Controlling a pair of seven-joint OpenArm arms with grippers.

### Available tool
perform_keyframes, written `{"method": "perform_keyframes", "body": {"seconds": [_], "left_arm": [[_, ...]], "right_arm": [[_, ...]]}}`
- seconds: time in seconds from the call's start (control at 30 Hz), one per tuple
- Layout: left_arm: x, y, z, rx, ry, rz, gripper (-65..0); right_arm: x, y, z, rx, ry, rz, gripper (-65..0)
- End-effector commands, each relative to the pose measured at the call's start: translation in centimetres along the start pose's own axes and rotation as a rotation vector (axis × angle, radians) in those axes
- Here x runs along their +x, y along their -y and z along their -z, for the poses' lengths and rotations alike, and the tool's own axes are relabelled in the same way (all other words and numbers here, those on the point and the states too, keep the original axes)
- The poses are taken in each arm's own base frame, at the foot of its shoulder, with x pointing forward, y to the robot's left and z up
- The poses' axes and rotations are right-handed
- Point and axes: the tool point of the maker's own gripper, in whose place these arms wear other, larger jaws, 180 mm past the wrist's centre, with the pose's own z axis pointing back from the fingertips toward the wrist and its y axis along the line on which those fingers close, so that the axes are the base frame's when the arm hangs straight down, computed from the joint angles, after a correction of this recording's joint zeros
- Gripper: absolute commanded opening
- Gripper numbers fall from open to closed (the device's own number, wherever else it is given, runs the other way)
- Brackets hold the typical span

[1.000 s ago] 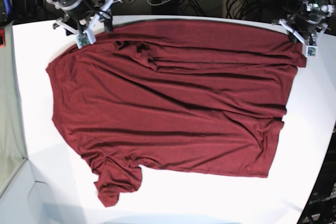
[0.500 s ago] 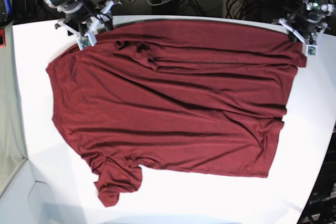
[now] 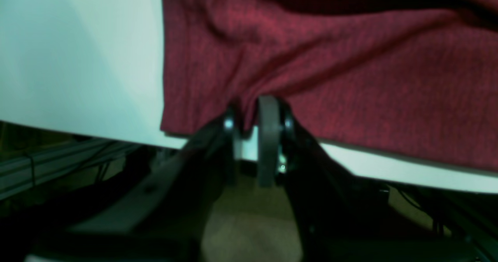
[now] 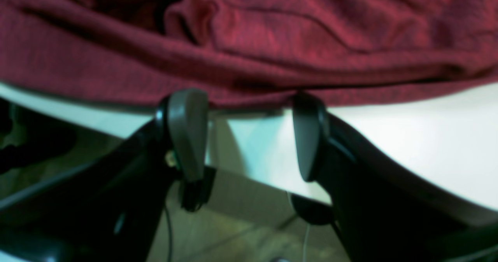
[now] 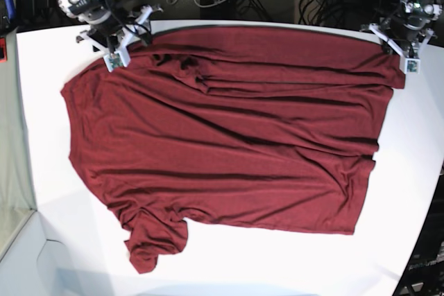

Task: Layout the t-shirt on the table in an organized manner, then fold the t-shirt properly
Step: 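Hold the shirt edge with both grippers and pull it taut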

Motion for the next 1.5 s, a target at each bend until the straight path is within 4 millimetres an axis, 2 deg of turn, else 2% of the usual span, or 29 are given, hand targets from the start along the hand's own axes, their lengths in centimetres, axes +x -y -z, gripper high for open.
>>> {"method": "perform_keyframes", "body": {"seconds": [0.0,0.23,0.3,0.37,0.53,0.57,0.67,0.73,1.0,1.13,1.33,1.47], "left_arm": [[-1.4,-0.3,-0.2,0.014,-0.064,0.019,-57.2],[-1.4,-0.3,-0.2,0.014,-0.064,0.019,-57.2],[-1.5,-0.3,-0.2,0.013,-0.064,0.018,-57.2],[-1.5,-0.3,-0.2,0.013,-0.064,0.018,-57.2],[-1.3,-0.1,-0.2,0.007,-0.057,0.011,-57.2],[-1.3,-0.1,-0.1,0.007,-0.056,0.009,-57.2],[-1.3,0.6,0.0,-0.003,-0.053,-0.006,-57.2],[-0.5,0.7,-0.3,-0.001,-0.03,0.0,-57.2],[4.3,1.6,-2.5,0.02,0.108,0.037,-57.2],[5.9,1.5,-3.5,0.034,0.154,0.053,-57.3],[7.4,1.3,-4.0,0.047,0.194,0.067,-57.3],[6.3,1.3,-3.9,0.048,0.164,0.07,-57.1]], "right_arm": [[0.4,0.1,0.1,0.003,0.01,0.001,-29.6],[0.0,-0.2,0.8,0.02,-0.004,0.01,-30.1],[0.1,-0.2,0.8,0.021,-0.001,0.009,-32.7],[0.1,-0.2,0.8,0.021,-0.001,0.009,-39.2],[0.1,-0.2,0.8,0.021,0.001,0.008,-63.0],[0.1,-0.2,0.8,0.021,-0.002,0.008,-65.0],[0.0,0.0,0.8,0.016,-0.003,0.01,-65.0],[0.2,0.1,0.7,0.012,0.002,0.008,-65.0],[2.9,1.0,-1.0,-0.034,0.077,-0.031,-65.0],[4.0,1.3,-1.9,-0.056,0.111,-0.051,-65.0],[4.7,1.4,-2.2,-0.065,0.127,-0.059,-65.0],[4.6,1.4,-2.2,-0.063,0.125,-0.059,-65.0]]}}
